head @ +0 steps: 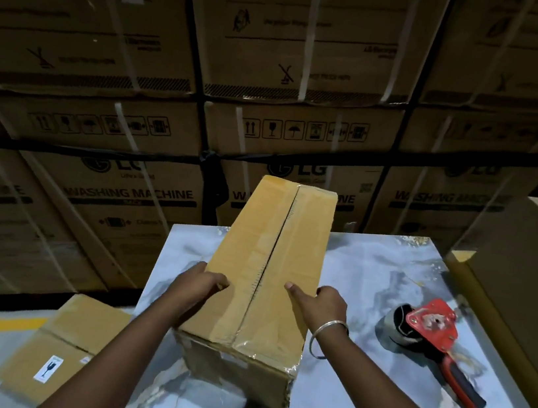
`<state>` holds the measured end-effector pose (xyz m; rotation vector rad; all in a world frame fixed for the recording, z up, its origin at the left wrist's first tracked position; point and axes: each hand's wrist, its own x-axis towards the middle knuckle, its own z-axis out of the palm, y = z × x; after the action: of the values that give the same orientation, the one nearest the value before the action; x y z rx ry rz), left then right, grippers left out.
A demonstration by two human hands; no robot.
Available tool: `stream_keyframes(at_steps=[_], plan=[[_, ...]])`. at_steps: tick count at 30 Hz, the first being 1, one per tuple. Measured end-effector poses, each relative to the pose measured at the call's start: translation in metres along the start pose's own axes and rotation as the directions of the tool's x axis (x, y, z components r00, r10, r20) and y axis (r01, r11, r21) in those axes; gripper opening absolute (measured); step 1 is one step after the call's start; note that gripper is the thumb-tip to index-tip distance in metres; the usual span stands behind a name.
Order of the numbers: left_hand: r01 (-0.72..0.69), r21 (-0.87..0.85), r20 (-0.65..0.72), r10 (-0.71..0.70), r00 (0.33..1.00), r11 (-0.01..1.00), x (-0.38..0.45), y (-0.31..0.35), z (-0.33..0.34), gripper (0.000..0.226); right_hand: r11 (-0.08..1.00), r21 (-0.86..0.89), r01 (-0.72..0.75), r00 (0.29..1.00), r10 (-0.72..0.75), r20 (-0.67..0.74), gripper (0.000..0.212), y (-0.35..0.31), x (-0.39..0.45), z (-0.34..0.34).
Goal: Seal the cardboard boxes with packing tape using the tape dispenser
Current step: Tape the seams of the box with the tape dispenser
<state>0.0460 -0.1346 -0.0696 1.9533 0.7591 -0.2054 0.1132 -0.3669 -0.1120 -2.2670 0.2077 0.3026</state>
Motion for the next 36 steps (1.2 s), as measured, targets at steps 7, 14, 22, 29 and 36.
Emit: stream_keyframes(at_steps=[7, 14, 22, 29, 36], plan=[[0.002, -0.073, 0.115, 0.006, 0.993, 0.997, 0.028, 0.003, -0.005, 0.073, 0.981, 0.151, -0.118, 0.991, 0.108, 0.078, 0.058, 0.000, 0.000, 0.004], [-0.107, -0.165, 0.124, 0.128, 0.984, 0.981, 0.014, -0.003, -0.011, 0.040, 0.969, 0.188, -0.160, 0.986, 0.167, -0.020, 0.063, -0.006, -0.022, 0.011], [-0.204, -0.221, 0.358, 0.273, 0.893, 0.954, 0.010, 0.006, -0.022, 0.070, 0.896, 0.408, -0.172, 0.947, 0.264, -0.181, 0.086, 0.009, -0.082, -0.013], [-0.280, -0.309, 0.501, 0.406, 0.764, 0.909, -0.041, 0.047, 0.011, 0.060, 0.842, 0.532, -0.086, 0.902, 0.292, -0.317, 0.026, 0.018, -0.173, -0.073], [-0.266, -0.336, 0.585, 0.422, 0.693, 0.903, -0.067, 0.063, 0.026, 0.053, 0.876, 0.475, -0.085, 0.823, 0.331, -0.462, 0.019, 0.032, -0.211, -0.089]])
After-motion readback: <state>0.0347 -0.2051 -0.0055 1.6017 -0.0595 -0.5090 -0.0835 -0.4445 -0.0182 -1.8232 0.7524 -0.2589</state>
